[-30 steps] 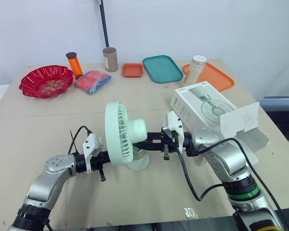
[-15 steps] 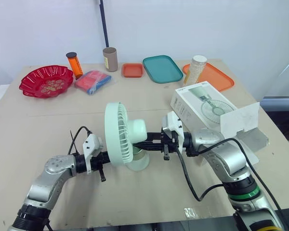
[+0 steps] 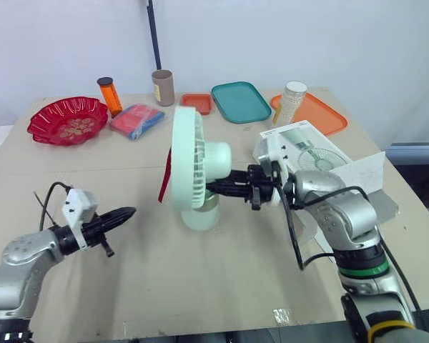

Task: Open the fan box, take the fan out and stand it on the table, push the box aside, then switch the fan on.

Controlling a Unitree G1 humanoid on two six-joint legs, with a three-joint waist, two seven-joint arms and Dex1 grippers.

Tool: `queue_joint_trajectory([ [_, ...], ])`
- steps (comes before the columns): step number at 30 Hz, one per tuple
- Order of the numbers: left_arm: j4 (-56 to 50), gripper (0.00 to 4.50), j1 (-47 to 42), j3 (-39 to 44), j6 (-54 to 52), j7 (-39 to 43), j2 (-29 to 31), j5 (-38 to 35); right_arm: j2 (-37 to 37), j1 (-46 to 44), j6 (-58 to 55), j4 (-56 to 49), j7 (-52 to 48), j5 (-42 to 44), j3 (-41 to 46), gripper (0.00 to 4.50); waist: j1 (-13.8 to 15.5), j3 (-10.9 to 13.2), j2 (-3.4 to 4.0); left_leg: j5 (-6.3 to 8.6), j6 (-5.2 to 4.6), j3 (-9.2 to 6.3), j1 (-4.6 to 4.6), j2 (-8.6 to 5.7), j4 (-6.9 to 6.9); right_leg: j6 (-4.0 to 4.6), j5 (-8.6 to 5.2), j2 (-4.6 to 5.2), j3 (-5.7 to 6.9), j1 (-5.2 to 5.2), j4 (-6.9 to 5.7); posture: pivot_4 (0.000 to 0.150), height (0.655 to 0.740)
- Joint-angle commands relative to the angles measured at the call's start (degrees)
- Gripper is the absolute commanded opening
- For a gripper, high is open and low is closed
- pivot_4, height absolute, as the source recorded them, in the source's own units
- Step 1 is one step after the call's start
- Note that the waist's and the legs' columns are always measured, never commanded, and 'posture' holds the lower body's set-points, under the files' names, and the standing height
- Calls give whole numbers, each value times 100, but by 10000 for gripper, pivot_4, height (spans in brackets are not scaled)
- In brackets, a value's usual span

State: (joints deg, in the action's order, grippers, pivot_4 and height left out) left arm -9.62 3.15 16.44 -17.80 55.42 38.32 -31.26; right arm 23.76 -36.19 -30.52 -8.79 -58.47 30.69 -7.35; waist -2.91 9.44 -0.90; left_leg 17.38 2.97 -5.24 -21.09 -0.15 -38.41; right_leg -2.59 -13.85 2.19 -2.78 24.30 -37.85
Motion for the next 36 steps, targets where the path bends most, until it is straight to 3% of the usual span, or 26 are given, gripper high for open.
queue_joint_trajectory([
  [1,-493,206,280,377,-89,-32,124,-232,-267,-351,535,497,157,-290,-6,3447,12,1,2,0,1,-1,-1,-3,0,0,0,3,1,2,-2,1500,7400],
  [12,-987,206,669,328,-141,-429,-95,-233,-814,-1137,1524,2362,46,-965,-84,3447,18,2,3,-3,4,2,-3,-6,3,1,0,8,1,7,-7,1500,7400],
  [29,-1172,206,824,129,-118,-616,-199,-223,-913,-901,1850,2676,-402,-1327,-327,3447,17,1,3,-3,5,5,-1,-6,2,1,0,9,-1,8,-10,1500,7400],
  [36,-1079,0,632,-14,-79,-618,-194,-184,-841,-906,1840,2720,-431,-1352,-265,36458,18,1,3,-3,5,5,-1,-6,2,1,0,9,-1,7,-11,1500,7400],
])
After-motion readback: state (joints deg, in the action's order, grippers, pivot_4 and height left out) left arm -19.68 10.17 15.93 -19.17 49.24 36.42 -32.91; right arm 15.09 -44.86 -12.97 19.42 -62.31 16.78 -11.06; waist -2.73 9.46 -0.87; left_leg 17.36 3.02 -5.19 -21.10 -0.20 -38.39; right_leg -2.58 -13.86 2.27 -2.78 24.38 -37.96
